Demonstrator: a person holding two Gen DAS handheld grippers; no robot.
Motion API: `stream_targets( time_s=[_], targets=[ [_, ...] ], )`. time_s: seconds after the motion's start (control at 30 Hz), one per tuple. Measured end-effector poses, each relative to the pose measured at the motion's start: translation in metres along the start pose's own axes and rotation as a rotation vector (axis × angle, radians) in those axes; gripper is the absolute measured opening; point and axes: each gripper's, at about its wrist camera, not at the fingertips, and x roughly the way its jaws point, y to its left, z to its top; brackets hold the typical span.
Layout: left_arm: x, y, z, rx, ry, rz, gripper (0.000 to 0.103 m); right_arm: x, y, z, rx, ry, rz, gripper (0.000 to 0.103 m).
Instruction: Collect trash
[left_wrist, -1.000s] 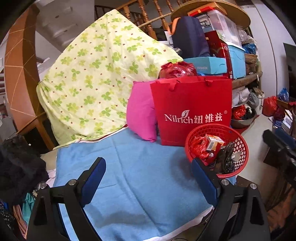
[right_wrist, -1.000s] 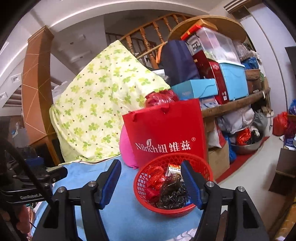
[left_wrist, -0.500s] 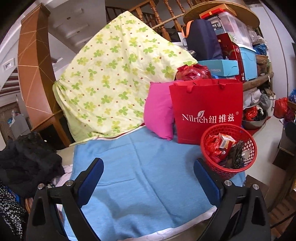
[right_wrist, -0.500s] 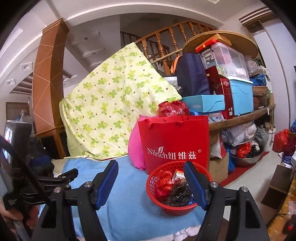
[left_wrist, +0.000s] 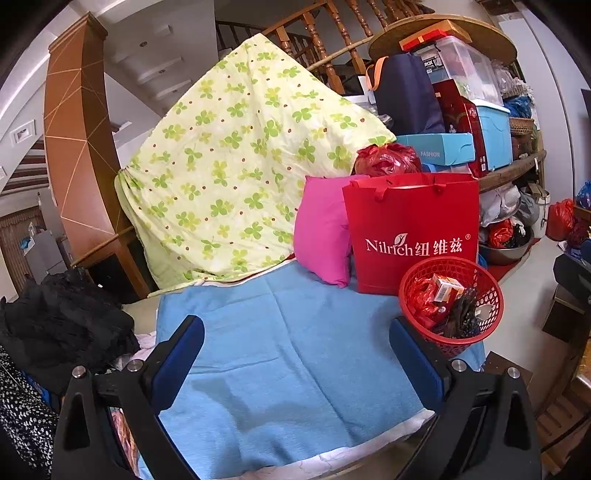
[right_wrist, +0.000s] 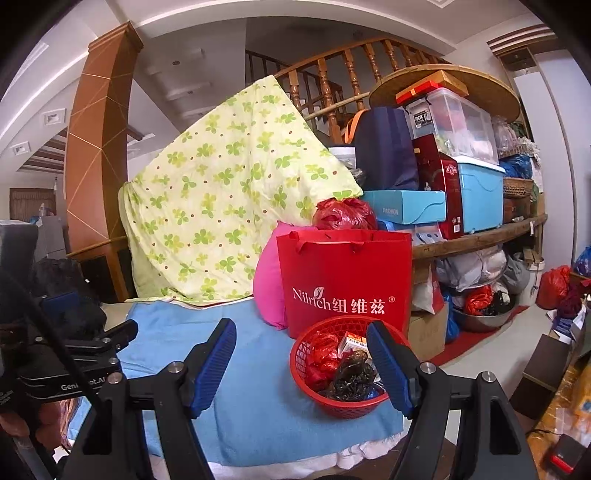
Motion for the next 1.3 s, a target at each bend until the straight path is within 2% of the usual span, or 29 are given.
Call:
stream_targets(
  time_s=[0.43, 0.83, 1.3],
  targets=[
    [-0.01, -0.002, 0.002, 0.008, -0.008, 0.008, 0.1, -0.018, -0.002, 0.01, 0.005, 0.003, -0.016, 0.078],
    [-0.014, -0.007, 0.003, 0.027, 0.003, 0.006, 0.1, -0.01, -0.009, 0.006, 0.02, 0.052, -0.037, 0.078],
    [-0.011, -0.002, -0.001, 0.03, 0.007, 0.005, 0.1, -0.011, -0.004, 0.009, 0.017, 0.043, -0.032, 0.078]
  ],
)
